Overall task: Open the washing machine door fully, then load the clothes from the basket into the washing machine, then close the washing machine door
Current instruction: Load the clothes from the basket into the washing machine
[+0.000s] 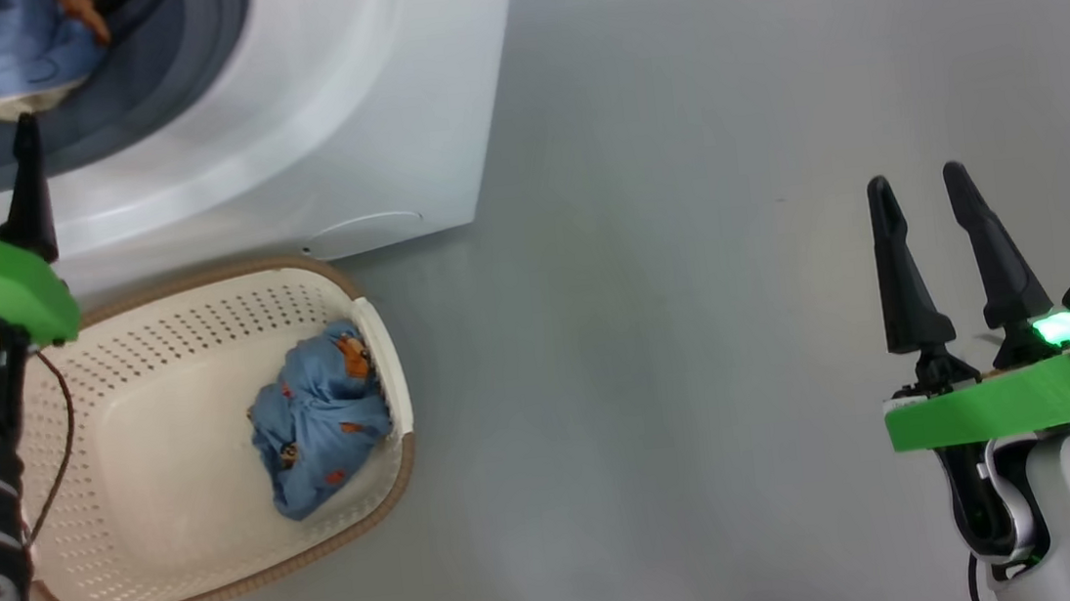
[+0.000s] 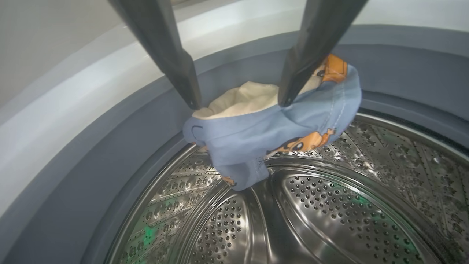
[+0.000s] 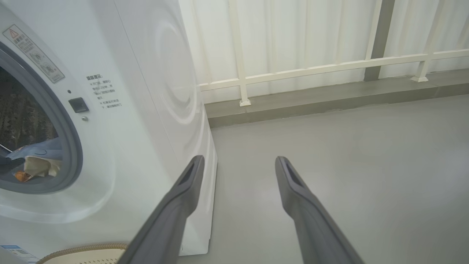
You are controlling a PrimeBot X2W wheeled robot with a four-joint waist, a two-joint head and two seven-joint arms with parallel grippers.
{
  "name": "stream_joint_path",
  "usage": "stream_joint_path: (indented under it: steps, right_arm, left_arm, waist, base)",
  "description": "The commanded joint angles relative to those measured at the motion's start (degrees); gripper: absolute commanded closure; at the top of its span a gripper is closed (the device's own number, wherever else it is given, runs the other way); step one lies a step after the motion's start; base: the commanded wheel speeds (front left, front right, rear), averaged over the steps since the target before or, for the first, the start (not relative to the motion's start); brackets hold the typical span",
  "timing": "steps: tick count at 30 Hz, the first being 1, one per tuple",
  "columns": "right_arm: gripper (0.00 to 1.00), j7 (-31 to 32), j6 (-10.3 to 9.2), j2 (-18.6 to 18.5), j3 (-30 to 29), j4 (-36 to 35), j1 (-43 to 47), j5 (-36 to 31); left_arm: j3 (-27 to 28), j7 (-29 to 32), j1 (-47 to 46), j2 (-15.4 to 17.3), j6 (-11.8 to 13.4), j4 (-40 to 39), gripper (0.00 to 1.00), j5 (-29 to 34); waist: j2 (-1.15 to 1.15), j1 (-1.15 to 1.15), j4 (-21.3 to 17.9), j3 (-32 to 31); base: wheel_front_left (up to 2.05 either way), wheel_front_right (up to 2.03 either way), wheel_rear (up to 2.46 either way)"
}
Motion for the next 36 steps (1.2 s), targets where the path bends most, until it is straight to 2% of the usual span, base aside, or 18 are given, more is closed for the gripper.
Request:
stream_joint_path:
  steps: [1,8,16,17,18,19,20,21,22,36]
  right_arm:
    - [0.0,-0.5,0.25,-0.3,1.5,-1.5,-1.2,0.1]
    - [0.0,-0.5,0.25,0.4,2.2,-1.7,-2.4,0.2]
    - [0.0,-0.5,0.25,0.8,2.5,-1.9,-3.1,0.6]
    - [0.0,-0.5,0.25,0.8,2.6,-1.9,-3.1,0.7]
    - [0.0,-0.5,0.25,0.8,2.6,-1.9,-3.2,0.7]
    - [0.0,-0.5,0.25,0.9,2.7,-1.9,-3.2,0.8]
    - [0.0,-0.5,0.25,0.9,2.8,-1.9,-3.2,0.8]
    - [0.0,-0.5,0.25,0.9,3.0,-1.9,-3.3,1.0]
    - [0.0,-0.5,0.25,0.9,3.1,-1.9,-3.3,1.3]
    - [0.0,-0.5,0.25,0.9,5.3,-2.2,-4.0,4.2]
  left_arm:
    - [0.5,-0.1,-2.1,2.9,0.8,0.0,0.0,1.1]
    - [-2.2,-0.8,-8.0,4.1,4.5,5.5,0.0,4.4]
    - [-2.7,-1.4,-12.5,4.8,6.2,9.4,0.01,4.6]
    - [-2.7,-1.4,-13.1,4.8,6.4,9.8,0.16,4.5]
    - [-2.6,-1.5,-13.6,4.8,6.4,10.1,0.41,4.3]
    - [-2.6,-1.5,-14.1,4.8,6.4,10.3,0.56,4.2]
    - [-2.5,-1.5,-14.6,4.9,6.5,10.6,0.67,4.1]
    - [-2.5,-1.5,-15.2,4.9,6.5,10.8,0.91,3.9]
    - [-2.3,-1.6,-15.7,4.9,6.5,11.0,1.0,3.6]
    - [-1.4,-0.7,-23.5,6.6,5.8,13.2,1.0,1.3]
  waist:
    - [0.0,0.0,-1.1,1.2]
    - [0.0,0.0,-2.8,3.2]
    - [0.0,0.0,-4.3,4.8]
    - [0.0,0.0,-4.5,5.0]
    - [0.0,0.0,-4.6,5.1]
    - [0.0,0.0,-4.8,5.2]
    - [0.0,0.0,-5.0,5.4]
    - [0.0,0.0,-5.2,5.6]
    - [0.0,0.0,-5.3,5.7]
    - [0.0,0.0,-8.4,8.4]
  base:
    - [0.0,0.0,0.0]
    - [0.0,0.0,0.0]
    - [0.0,0.0,0.0]
    - [0.0,0.0,0.0]
    - [0.0,0.0,0.0]
    - [0.0,0.0,0.0]
    - [0.0,0.0,0.0]
    - [0.0,0.0,0.0]
    - [0.0,0.0,0.0]
    - [0.0,0.0,0.0]
